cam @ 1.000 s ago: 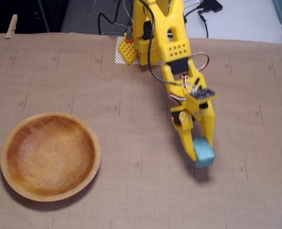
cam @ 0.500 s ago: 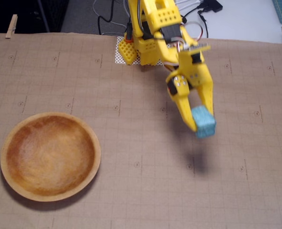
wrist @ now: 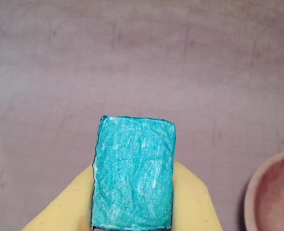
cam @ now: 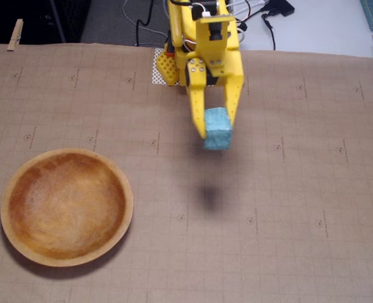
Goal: Grasp a blue block and put it in the bowl.
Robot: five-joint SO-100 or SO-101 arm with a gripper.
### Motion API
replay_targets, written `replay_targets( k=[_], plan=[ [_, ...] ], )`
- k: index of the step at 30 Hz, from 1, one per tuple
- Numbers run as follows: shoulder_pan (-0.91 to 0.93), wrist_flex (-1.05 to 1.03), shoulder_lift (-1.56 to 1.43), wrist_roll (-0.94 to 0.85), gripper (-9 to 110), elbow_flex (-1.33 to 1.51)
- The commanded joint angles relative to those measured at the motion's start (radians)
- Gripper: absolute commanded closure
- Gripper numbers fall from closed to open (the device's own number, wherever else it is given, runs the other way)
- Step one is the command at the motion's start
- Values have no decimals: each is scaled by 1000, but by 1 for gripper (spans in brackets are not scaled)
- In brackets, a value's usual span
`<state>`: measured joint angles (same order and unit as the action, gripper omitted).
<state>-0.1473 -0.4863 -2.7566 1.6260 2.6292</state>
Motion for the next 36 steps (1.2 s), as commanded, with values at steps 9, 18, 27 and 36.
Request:
replay_targets(
  k=[9,18,27,36],
  plan=[
    [258,-15,-23,3,104,-71],
    [431,0,146,-8,104,-89],
    [514,2,373,-8,104,-179],
    [571,167,568,-9,104,-198]
  ],
)
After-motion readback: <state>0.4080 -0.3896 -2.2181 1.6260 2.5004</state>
